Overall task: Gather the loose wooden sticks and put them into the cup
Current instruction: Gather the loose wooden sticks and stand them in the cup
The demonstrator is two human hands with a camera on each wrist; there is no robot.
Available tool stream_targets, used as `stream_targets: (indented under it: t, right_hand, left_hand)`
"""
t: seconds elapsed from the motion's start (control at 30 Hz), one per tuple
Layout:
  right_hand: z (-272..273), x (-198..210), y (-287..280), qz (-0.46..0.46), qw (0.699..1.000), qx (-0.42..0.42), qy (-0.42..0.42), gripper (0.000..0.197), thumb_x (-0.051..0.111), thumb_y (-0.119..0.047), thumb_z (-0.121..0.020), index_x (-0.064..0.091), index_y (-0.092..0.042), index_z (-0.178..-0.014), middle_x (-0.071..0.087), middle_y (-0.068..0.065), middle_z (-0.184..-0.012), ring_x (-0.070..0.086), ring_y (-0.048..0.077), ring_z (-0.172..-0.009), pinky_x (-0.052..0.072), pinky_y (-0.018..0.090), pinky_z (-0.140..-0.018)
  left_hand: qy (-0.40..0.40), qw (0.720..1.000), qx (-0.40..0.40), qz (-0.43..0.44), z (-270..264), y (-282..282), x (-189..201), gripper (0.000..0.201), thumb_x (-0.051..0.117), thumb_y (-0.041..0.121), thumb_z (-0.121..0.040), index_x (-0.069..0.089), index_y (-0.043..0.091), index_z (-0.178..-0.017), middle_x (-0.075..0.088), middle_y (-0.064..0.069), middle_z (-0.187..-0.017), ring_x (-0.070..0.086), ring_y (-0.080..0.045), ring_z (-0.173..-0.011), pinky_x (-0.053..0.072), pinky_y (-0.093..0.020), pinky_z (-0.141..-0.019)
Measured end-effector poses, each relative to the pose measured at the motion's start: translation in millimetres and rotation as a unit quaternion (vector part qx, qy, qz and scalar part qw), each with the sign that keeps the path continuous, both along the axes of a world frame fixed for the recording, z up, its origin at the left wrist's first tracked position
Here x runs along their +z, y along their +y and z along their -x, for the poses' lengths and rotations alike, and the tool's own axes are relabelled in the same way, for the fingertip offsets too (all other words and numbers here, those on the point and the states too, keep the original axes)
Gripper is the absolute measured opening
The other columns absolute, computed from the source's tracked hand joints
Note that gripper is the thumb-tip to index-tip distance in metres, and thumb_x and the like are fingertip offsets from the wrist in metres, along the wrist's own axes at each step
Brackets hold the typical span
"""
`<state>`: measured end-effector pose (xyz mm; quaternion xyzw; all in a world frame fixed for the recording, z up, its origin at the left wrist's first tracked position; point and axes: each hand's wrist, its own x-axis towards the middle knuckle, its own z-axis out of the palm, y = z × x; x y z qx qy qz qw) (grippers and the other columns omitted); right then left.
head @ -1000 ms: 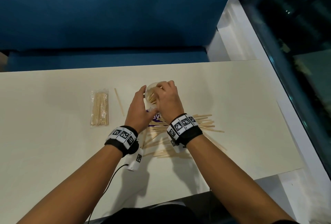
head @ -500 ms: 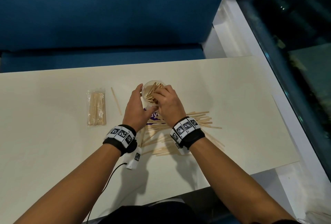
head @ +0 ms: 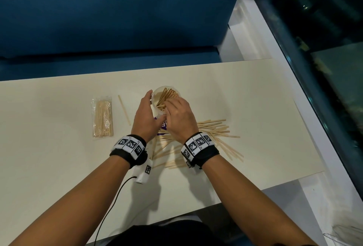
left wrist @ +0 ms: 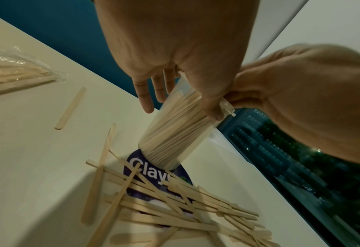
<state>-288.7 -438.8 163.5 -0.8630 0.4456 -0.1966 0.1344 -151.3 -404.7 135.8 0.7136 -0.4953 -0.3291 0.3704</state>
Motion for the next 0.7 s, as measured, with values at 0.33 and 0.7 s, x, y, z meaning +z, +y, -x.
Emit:
stream_targets:
  t: [0.33,0.7]
  right_hand:
    - [86,-6,2,-0.087,0.961,-0.200,-0.173,0.040,0.049,0.009,-0.093,0.068,-0.016,-0.117,0.066,-0.003,-0.114,0.056,0.011,-0.110,0.050,0.026,-0.095]
    - [118,-77,-16,-0.216,0.960,-0.061,0.167,0.038,0.072,-0.019,-0.085,0.063,-0.029,-0.121,0.047,0.001,-0.125,0.039,0.023,-0.116,0.041,0.038,-0.100]
  left_hand:
    - [-0.115,0.990,0.020,-0.082,11,57,-36,0.067,0.079,0.042,-0.085,0.053,0.011,-0.139,0.055,-0.012,-0.130,0.055,-0.028,-0.118,0.050,-0.040,-0.098]
    - [-0.252,0.941,-0.224,-0.020,65,121,-87,0.027,0.069,0.042,-0.079,0.068,0.022,-0.097,0.059,0.001,-0.098,0.052,-0.025,-0.090,0.049,-0.041,-0.074]
